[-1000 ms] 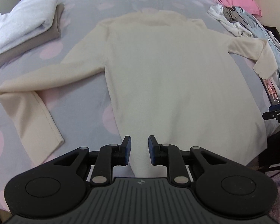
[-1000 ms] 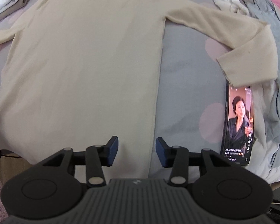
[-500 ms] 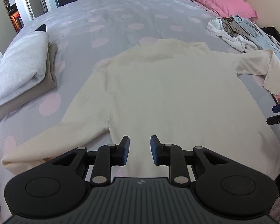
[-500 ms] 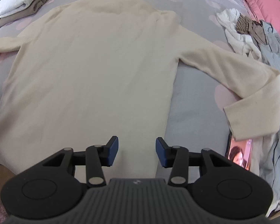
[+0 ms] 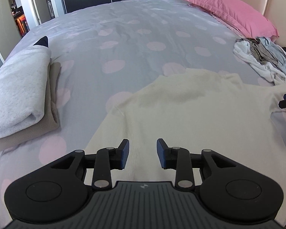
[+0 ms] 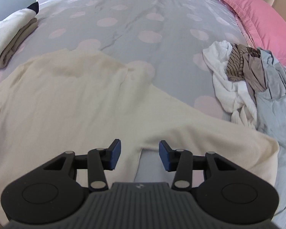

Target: Fold clothes

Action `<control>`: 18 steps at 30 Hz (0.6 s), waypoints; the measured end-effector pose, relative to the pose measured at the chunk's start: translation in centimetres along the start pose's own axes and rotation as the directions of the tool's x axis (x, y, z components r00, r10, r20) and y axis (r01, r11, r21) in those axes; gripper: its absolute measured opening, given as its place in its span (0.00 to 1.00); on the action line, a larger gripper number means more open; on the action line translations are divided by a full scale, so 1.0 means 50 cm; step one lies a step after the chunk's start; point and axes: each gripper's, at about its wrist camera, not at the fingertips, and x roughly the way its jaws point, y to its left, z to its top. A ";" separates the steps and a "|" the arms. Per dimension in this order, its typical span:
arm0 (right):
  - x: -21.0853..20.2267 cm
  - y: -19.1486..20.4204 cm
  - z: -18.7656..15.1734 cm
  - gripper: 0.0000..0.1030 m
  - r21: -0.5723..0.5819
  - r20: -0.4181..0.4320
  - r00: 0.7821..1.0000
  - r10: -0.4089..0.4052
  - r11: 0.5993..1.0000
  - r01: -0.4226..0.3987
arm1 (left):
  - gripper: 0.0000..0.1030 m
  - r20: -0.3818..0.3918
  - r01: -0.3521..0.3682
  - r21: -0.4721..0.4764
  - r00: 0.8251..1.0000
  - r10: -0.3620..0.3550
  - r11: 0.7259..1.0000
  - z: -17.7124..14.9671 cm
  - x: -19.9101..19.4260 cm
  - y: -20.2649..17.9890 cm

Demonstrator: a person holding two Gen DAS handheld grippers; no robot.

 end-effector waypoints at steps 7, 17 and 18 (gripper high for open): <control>0.094 0.013 0.148 0.46 0.006 0.058 0.993 0.099 0.995 -0.100 | 0.38 0.050 0.076 -0.024 0.996 -0.075 0.997 0.122 0.123 0.004; 0.253 0.102 0.293 0.46 -0.067 0.066 0.970 0.232 0.971 -0.228 | 0.39 -0.028 0.197 -0.005 0.980 -0.197 0.980 0.182 0.298 0.001; 0.270 0.106 0.304 0.46 -0.063 0.056 0.968 0.244 0.969 -0.240 | 0.39 -0.043 0.216 -0.011 0.975 -0.216 0.976 0.181 0.313 0.001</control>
